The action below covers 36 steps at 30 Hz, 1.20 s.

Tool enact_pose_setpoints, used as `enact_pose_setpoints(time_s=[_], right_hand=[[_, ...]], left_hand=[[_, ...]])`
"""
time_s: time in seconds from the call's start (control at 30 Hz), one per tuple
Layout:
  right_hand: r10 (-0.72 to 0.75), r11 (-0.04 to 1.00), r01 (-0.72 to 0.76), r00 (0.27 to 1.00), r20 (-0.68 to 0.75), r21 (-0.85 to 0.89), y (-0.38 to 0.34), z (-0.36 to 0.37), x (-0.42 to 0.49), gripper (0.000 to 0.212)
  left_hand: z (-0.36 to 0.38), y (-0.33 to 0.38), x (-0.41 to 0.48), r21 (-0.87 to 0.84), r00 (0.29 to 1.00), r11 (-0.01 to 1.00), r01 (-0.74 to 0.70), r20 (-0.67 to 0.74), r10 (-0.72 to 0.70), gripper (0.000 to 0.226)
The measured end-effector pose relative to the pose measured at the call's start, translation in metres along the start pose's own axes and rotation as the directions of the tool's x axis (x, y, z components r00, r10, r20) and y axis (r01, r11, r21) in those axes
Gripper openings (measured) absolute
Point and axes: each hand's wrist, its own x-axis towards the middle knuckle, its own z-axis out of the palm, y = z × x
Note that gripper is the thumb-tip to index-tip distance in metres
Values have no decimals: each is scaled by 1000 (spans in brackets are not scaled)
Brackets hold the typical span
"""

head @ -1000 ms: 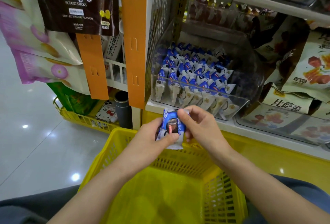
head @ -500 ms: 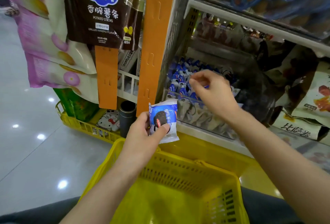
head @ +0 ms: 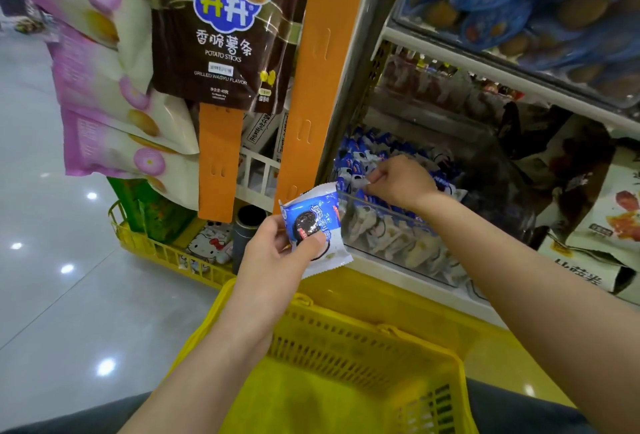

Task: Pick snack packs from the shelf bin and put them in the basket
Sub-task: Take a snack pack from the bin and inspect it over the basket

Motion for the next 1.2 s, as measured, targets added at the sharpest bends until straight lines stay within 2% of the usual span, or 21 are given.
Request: enact_pose_setpoints(time_s=[0.13,0.27,0.37,0.43,0.67,0.73,0.83,0.93,1.0,1.1,1.2], right_hand=[[73,943,-21,987,-144,333,2,-13,-11,17],[86,809,140,932,-351,571,1,-37,-38,16],[6,729,253,927,-375,636,1,-48,-72,16],[-30,733,264,933,-358,627,3,-49,-94,14],[-63,666,349,907,-416,659,-3,-53,-140,13],[-57,648,297,937,-345,701,-6,-49,-148,11],[-24,568,146,987,-162,810,-11,-37,-155,8],[-2,462,50,998,-55,885,-14,-29,-156,9],[-16,428,9,1000,-2,904,-15,-25,-158,12],[-61,483,-7,997,42,875,-16,-23,-161,22],[-134,586,-15,984,115,810,-19,-25,-161,27]], left_hand=[[-1,1,-1,-14,1000,1000,-15,2,15,27],[0,3,-4,-5,998,999,-52,25,52,21],[1,6,-7,-18,992,995,-100,76,101,18],[3,8,-9,-33,985,991,-132,106,135,20],[12,9,-22,-105,956,978,-178,217,197,42],[13,7,-23,-105,952,979,-177,233,197,44],[14,4,-23,-86,952,988,-126,269,144,44],[14,2,-22,-197,937,980,28,348,43,52],[12,2,-22,-245,911,963,115,411,-4,56],[10,3,-21,-173,876,967,185,475,-83,58],[10,3,-21,-83,888,983,163,446,-109,62]])
